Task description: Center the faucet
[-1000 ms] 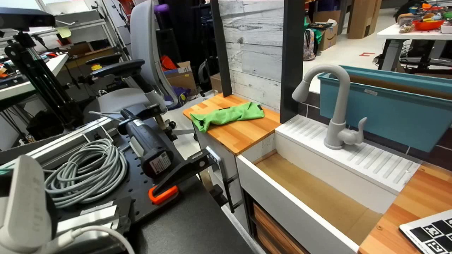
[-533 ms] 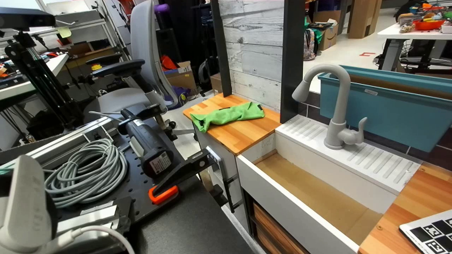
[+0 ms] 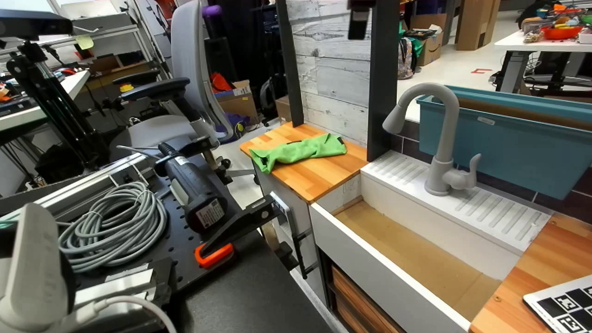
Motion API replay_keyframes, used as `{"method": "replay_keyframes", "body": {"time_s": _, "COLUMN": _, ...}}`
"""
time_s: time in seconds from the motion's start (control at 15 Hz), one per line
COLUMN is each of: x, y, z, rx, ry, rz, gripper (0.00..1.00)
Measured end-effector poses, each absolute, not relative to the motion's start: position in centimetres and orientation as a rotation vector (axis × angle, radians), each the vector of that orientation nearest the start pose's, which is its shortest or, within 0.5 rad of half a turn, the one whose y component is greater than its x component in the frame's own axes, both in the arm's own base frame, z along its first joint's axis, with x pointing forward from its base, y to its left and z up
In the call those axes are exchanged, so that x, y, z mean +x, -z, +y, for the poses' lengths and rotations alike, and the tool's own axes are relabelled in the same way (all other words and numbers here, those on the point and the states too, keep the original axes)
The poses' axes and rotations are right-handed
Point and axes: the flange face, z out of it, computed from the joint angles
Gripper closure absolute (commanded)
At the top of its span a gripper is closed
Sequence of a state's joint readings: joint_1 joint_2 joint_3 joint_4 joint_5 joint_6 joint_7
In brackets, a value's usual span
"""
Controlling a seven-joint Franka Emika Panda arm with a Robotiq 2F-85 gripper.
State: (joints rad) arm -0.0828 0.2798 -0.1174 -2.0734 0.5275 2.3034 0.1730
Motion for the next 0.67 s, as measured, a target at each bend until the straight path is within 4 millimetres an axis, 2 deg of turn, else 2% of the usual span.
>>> {"method": "replay_keyframes", "body": {"time_s": 0.33, "x": 62.4, "y": -23.2, "z": -12.0, "rx": -2.516, "ry": 0.038, "rz": 1.249, "gripper": 0.0}}
{"method": "replay_keyframes", "body": {"time_s": 0.67, "x": 65.6, "y": -18.6, "z": -12.1, "rx": -2.462, "ry": 0.089, "rz": 1.393, "gripper": 0.01}}
